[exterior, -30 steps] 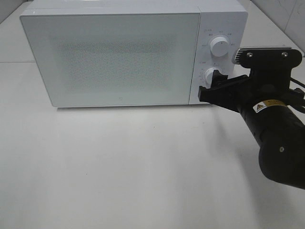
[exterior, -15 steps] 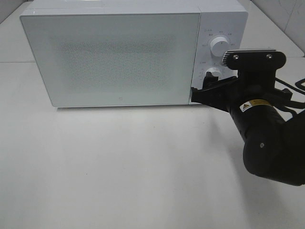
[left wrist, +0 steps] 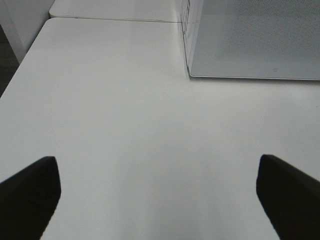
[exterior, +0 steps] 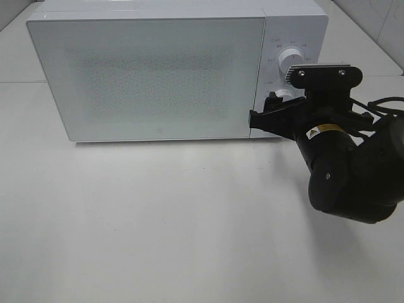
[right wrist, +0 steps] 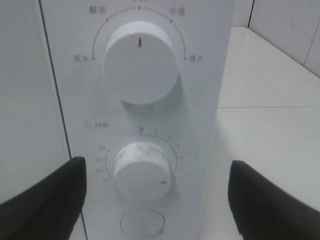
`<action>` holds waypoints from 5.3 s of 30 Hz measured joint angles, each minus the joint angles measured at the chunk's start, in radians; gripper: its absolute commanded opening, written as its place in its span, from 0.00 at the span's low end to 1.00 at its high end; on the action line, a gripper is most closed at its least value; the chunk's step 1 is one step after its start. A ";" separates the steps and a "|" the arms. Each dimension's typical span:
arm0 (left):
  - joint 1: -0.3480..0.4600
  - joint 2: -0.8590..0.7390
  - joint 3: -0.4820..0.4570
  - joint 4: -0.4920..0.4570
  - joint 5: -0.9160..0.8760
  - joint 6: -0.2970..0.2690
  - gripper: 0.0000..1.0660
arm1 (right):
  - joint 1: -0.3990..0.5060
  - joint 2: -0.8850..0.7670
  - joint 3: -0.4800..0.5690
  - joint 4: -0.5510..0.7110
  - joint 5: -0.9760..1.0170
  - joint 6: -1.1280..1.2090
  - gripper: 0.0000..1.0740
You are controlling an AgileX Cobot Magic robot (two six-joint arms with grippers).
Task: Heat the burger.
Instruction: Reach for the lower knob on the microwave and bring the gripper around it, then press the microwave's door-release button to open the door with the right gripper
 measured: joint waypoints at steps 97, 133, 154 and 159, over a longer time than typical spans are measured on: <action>0.000 0.000 0.000 -0.001 0.000 0.000 0.94 | -0.087 0.137 -0.106 -0.188 0.026 1.473 0.00; 0.000 0.000 0.000 -0.001 0.000 0.000 0.94 | -0.088 0.137 -0.106 -0.207 0.029 1.565 0.51; 0.000 0.000 0.000 -0.001 0.000 0.000 0.94 | -0.075 0.027 -0.053 -0.332 0.056 1.432 0.71; 0.000 0.000 0.000 -0.001 0.000 0.000 0.94 | -0.075 -0.021 -0.025 -0.337 0.154 1.376 0.71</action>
